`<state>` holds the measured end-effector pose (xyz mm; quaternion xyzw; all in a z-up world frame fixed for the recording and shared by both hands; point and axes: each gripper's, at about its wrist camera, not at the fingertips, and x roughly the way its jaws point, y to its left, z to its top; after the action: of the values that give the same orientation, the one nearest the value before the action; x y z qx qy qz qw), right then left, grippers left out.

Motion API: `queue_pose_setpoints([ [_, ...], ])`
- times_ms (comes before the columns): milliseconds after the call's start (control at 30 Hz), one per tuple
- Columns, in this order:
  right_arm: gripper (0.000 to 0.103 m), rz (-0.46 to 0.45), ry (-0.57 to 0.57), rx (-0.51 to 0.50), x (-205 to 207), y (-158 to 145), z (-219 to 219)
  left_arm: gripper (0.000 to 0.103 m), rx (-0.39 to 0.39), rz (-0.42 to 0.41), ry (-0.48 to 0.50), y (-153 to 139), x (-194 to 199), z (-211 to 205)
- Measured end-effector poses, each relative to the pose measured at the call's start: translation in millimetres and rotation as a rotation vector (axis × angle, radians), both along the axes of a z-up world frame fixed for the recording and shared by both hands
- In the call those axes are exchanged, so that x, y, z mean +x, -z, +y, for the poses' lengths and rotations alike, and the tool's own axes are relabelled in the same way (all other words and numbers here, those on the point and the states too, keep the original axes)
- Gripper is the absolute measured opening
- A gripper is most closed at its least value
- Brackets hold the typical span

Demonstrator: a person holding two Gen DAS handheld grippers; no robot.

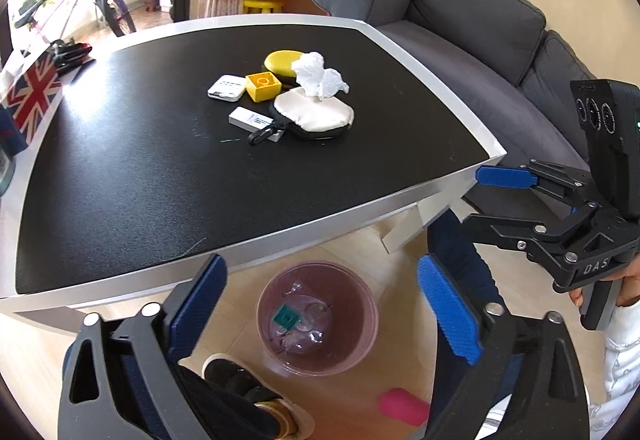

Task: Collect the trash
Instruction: 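Move the left gripper back toward the table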

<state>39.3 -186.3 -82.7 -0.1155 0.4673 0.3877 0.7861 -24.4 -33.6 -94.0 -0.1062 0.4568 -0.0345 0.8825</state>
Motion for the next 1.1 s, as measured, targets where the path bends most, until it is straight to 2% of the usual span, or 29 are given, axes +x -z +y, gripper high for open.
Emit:
queue_pose_setpoints([
  [100, 0.093, 0.0, 0.001, 0.004, 0, 0, 0, 0.095, -0.001, 0.005, -0.014, 0, 1, 3],
  [700, 0.095, -0.005, 0.004, 0.006, 0, -1, 1, 0.095, 0.002, -0.004, -0.031, -4, 1, 8],
  [1100, 0.096, -0.055, 0.003, 0.036, 31, -25, 20, 0.095, 0.018, -0.036, -0.039, -14, 15, 21],
])
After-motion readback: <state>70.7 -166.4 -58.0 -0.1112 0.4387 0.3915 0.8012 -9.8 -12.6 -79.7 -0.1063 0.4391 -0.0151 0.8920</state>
